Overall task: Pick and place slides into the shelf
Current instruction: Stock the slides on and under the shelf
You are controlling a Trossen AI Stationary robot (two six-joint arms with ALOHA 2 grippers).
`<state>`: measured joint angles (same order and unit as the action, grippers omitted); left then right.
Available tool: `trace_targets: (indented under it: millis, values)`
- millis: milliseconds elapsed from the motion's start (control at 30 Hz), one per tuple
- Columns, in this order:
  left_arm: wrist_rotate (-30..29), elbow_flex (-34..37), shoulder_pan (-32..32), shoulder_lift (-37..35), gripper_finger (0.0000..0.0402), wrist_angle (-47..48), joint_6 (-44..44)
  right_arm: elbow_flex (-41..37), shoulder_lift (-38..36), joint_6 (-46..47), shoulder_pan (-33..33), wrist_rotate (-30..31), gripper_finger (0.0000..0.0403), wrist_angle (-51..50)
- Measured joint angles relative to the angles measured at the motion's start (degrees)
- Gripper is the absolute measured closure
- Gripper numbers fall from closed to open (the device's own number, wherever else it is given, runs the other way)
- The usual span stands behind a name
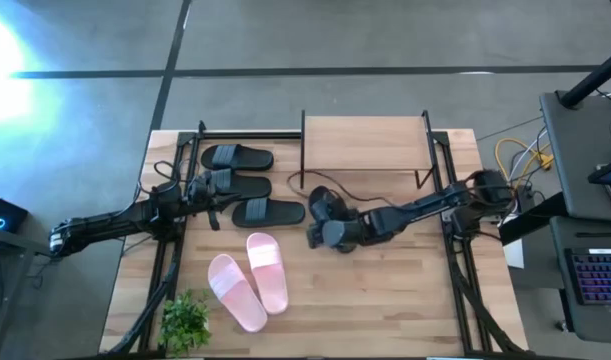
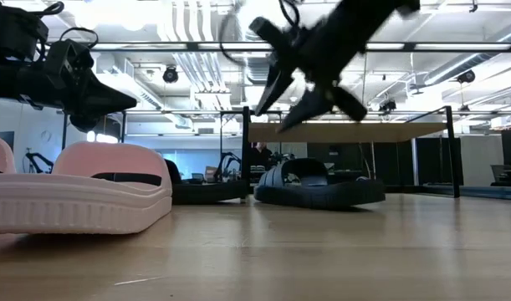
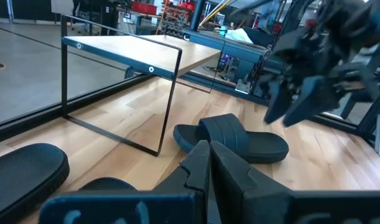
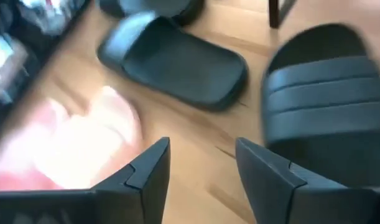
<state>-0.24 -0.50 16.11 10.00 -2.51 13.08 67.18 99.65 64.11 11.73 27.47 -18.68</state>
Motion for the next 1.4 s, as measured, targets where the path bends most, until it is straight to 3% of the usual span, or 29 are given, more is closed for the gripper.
trace_targets:
  millis: [133,200,300,400,500,600,867,1100,1400]
  values:
    - [0.03,-0.01,0.0,0.0,0.0402,0.01,-0.01,6.69,-0.21,-1.71,-0.52,-3.17,0.0266,-23.25]
    - [0.05,-0.01,0.01,0.0,0.0402,0.01,0.0,8.44,-0.21,-1.81,-1.6,-5.31,0.0293,-29.08]
    - [0.05,-0.01,-0.01,0.0,0.0402,0.01,0.0,9.61,-0.21,-2.34,-3.83,-9.77,0.0338,-33.65]
    - [0.03,-0.01,0.01,0.0,0.0402,0.01,0.0,9.33,-0.21,-4.2,-5.85,-20.19,0.0379,-34.13]
    - [0.03,-0.01,0.01,0.0,0.0402,0.01,-0.01,7.97,-0.17,-5.08,-5.71,-29.39,0.039,-36.18]
    - [0.01,-0.01,0.01,0.0,0.0402,-0.01,0.0,7.1,-0.17,-5.64,-3.24,-33.88,0.039,-37.87]
    - [-0.01,-0.01,0.0,0.0,0.0402,-0.01,-0.01,4.26,-0.17,-4.45,2.69,-32.47,0.039,-37.34]
    - [-0.03,-0.01,-0.01,0.0,0.0402,-0.01,0.0,-0.81,0.22,-6.53,2.7,-30.36,0.039,-25.78]
    - [-0.04,-0.01,0.01,0.07,0.0402,-0.04,-0.02,-2.98,4.0,-10.68,2.51,-28.09,0.039,-25.24]
